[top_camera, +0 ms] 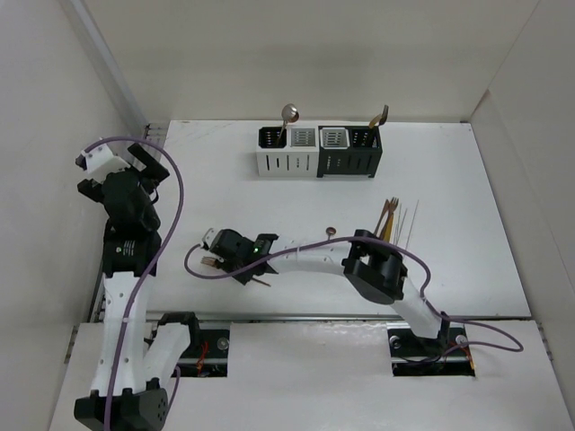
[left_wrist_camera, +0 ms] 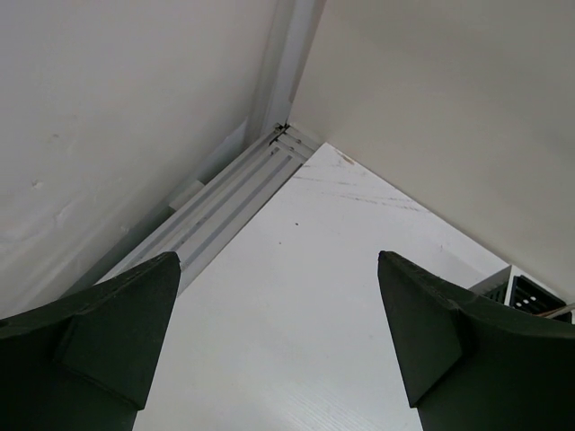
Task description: Sort the eating utensils into containers
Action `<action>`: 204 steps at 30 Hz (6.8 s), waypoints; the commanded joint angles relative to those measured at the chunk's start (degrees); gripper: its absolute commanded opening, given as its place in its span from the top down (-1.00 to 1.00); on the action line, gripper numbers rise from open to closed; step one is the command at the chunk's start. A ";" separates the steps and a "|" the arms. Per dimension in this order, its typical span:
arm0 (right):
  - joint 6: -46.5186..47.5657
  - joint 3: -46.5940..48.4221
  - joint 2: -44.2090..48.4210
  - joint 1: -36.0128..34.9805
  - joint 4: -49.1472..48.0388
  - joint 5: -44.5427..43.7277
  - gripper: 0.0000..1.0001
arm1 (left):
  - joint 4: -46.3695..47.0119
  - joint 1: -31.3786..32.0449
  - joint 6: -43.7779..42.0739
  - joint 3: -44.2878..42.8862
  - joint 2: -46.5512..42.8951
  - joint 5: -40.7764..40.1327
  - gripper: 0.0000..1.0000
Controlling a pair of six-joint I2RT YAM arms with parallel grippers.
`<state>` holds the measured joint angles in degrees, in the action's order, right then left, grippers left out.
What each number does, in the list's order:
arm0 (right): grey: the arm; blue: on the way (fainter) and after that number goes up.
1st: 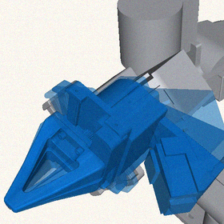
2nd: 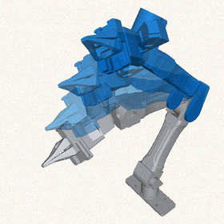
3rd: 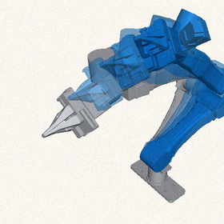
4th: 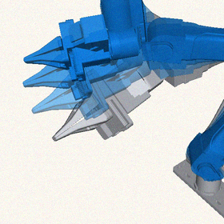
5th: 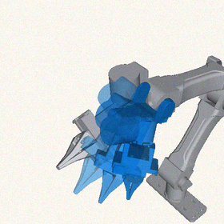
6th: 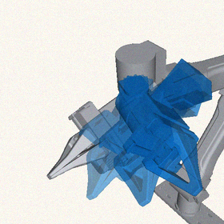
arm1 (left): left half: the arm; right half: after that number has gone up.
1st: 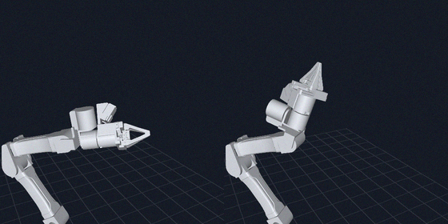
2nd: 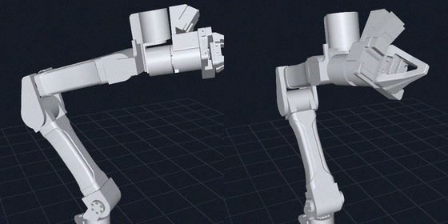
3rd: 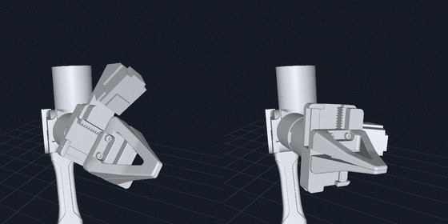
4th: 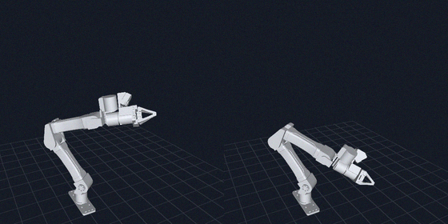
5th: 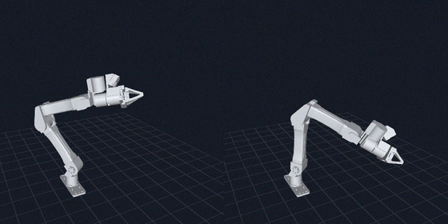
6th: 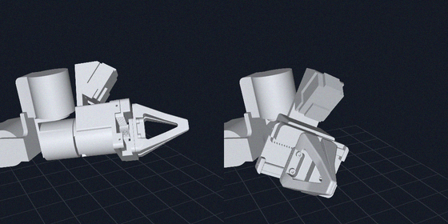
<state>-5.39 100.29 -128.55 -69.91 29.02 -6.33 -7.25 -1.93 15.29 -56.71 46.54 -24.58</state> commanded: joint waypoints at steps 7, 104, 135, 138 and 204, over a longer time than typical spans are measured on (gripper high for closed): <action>-4.54 -4.84 -2.51 -3.66 3.24 -8.78 1.00 | 1.36 0.79 0.17 0.81 -1.81 -1.70 -0.80; -11.14 -34.90 63.78 50.49 -26.91 -27.06 -0.65 | -22.73 53.35 -22.94 -37.25 80.10 34.25 0.32; -12.01 -23.13 44.45 58.84 -26.91 -7.02 -0.71 | 31.85 20.49 -21.03 -49.99 66.74 26.94 1.00; -11.49 -22.60 43.91 59.36 -26.91 -7.73 -0.71 | 33.26 19.95 -18.46 -50.60 69.90 30.64 1.00; 1.52 -8.72 44.19 55.95 -17.91 -28.13 1.00 | 10.41 15.12 -19.07 -28.20 49.88 26.16 -0.35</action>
<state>-10.26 89.17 -84.71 -9.04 25.43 -29.93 0.69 13.39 -3.14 -86.13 101.30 1.61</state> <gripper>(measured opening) 0.022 0.670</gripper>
